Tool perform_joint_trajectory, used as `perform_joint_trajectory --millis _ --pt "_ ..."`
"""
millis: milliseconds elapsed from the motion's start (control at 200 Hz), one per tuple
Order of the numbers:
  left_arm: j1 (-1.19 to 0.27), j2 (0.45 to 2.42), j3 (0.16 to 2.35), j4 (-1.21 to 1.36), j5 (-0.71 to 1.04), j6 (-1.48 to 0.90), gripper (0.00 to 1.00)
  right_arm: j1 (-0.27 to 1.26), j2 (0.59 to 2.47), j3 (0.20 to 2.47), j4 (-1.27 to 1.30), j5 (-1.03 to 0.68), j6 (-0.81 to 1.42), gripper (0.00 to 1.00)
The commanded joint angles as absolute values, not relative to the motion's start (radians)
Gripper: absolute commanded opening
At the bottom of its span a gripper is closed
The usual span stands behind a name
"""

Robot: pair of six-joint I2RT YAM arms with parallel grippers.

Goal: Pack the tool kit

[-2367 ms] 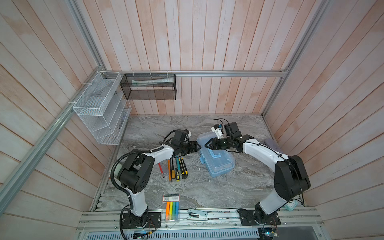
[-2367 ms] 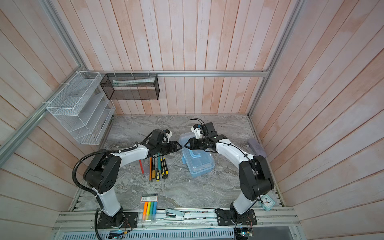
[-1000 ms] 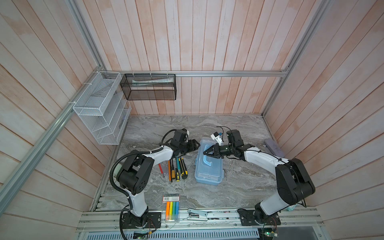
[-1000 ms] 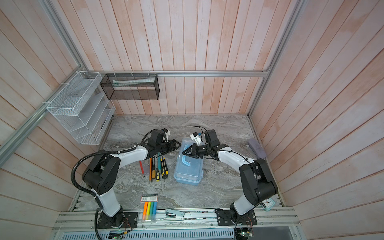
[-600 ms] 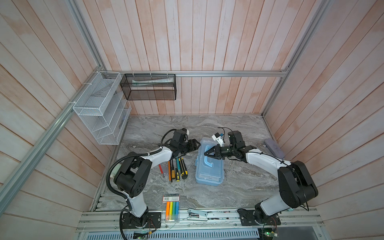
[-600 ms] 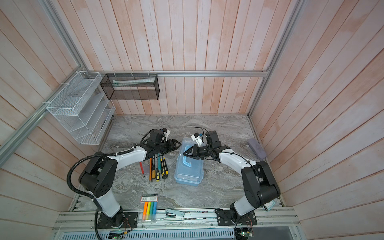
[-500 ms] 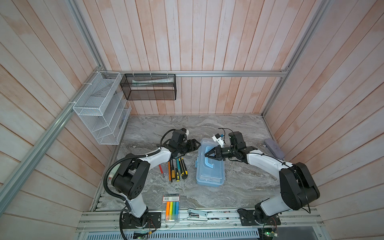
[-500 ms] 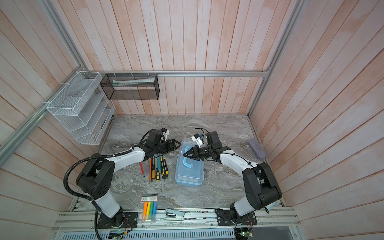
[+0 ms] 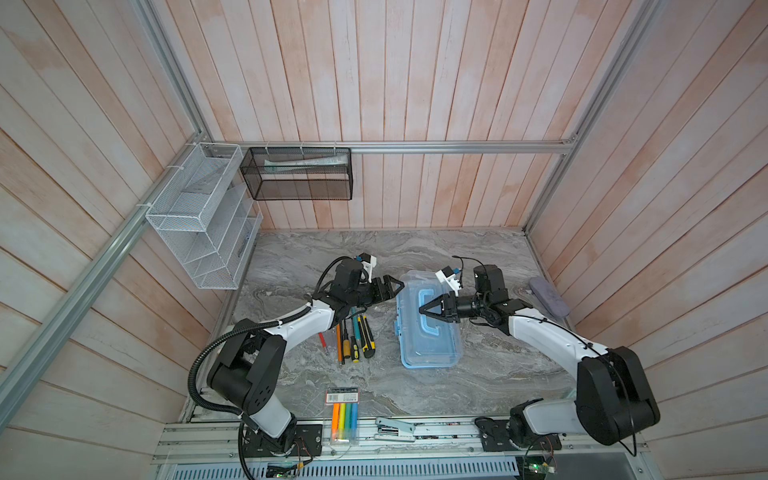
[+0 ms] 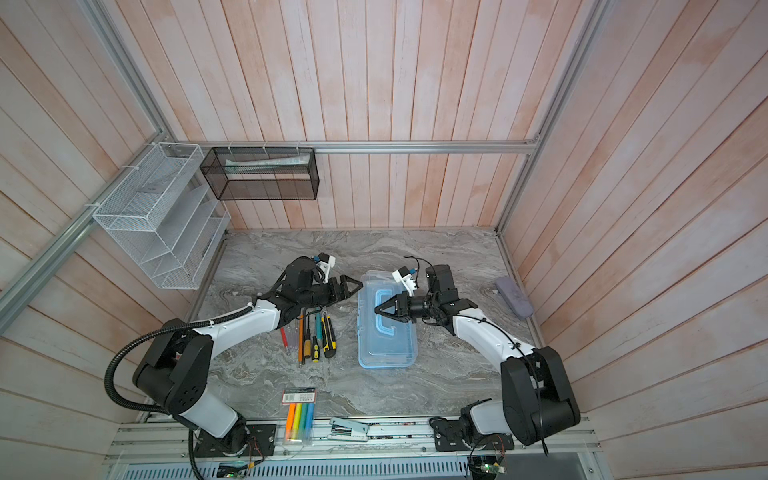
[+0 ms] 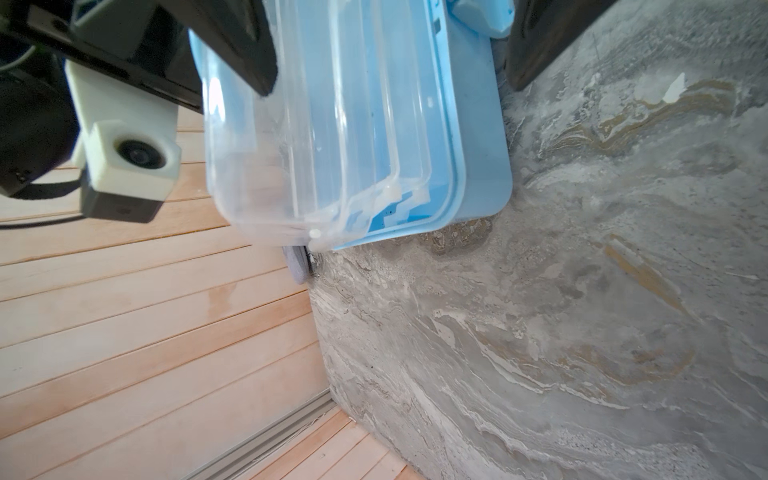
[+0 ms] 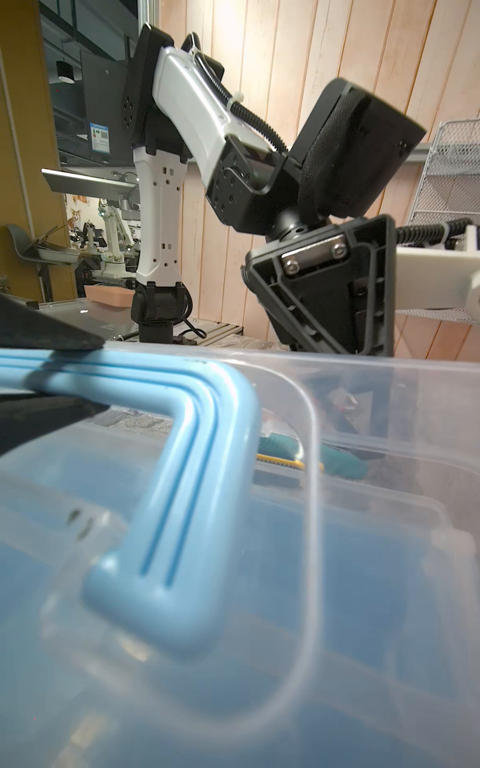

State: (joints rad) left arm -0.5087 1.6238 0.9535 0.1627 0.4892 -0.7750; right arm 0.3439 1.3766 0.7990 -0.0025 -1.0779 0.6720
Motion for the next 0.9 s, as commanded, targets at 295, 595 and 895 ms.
perform_joint_trajectory --millis 295,595,895 --pt "-0.506 1.575 0.894 0.369 0.604 -0.870 0.89 0.333 1.378 0.803 0.141 -1.146 0.699 0.00" --pt "-0.511 1.595 0.892 0.433 0.633 -0.894 0.89 0.324 1.412 0.804 0.187 -1.147 0.723 0.00" --pt "-0.524 1.650 0.927 0.486 0.678 -0.910 0.89 0.324 1.466 0.806 0.251 -1.197 0.751 0.00"
